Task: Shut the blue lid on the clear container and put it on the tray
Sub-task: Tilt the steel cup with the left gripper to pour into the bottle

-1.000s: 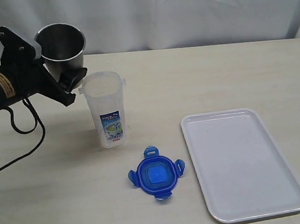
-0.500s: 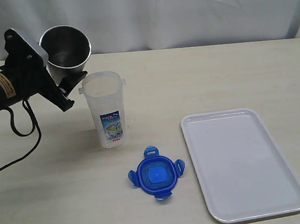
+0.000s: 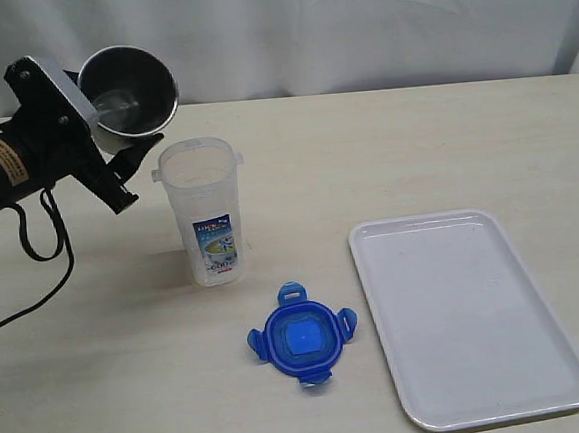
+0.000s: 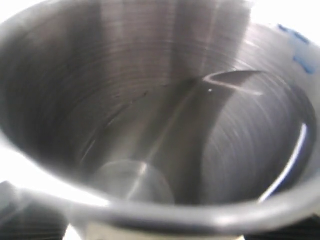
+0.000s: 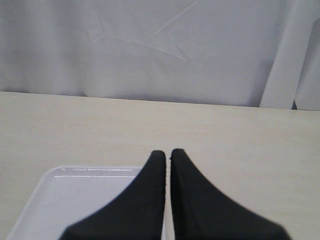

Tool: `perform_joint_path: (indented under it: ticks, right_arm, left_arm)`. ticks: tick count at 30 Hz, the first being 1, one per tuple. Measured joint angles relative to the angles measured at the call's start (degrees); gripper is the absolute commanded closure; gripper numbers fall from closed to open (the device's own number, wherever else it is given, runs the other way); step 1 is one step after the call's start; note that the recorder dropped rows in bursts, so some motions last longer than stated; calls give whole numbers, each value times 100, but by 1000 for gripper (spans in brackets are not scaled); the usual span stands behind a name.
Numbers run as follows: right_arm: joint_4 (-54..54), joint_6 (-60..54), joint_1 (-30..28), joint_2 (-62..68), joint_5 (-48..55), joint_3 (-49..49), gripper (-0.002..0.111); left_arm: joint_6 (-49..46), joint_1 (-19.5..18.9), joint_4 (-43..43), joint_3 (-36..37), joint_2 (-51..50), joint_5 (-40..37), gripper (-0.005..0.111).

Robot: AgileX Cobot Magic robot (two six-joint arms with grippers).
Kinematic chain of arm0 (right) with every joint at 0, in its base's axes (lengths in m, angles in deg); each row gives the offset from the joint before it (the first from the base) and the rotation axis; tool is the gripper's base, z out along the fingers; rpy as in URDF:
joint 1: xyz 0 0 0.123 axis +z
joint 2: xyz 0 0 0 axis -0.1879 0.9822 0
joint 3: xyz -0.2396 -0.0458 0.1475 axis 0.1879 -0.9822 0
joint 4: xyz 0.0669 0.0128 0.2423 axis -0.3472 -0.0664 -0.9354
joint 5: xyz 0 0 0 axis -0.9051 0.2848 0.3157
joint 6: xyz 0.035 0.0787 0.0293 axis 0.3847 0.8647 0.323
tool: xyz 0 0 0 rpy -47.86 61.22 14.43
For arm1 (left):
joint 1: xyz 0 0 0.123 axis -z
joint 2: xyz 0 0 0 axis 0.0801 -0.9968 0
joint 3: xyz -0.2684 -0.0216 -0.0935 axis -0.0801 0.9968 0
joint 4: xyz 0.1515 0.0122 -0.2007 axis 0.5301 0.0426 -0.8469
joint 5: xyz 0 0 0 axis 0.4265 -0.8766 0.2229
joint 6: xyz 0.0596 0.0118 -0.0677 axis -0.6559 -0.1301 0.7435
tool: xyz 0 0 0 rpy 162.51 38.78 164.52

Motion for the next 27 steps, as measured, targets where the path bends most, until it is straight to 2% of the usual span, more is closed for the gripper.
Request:
perform_joint_path:
  ticks: [11,27]
  right_arm:
    - [0,0,0,0,0,0,104]
    - [0,0,0,0,0,0,104]
  left_arm:
    - [-1142,0,0,0,0,0,107]
    - [-1570,0,0,0,0,0,107]
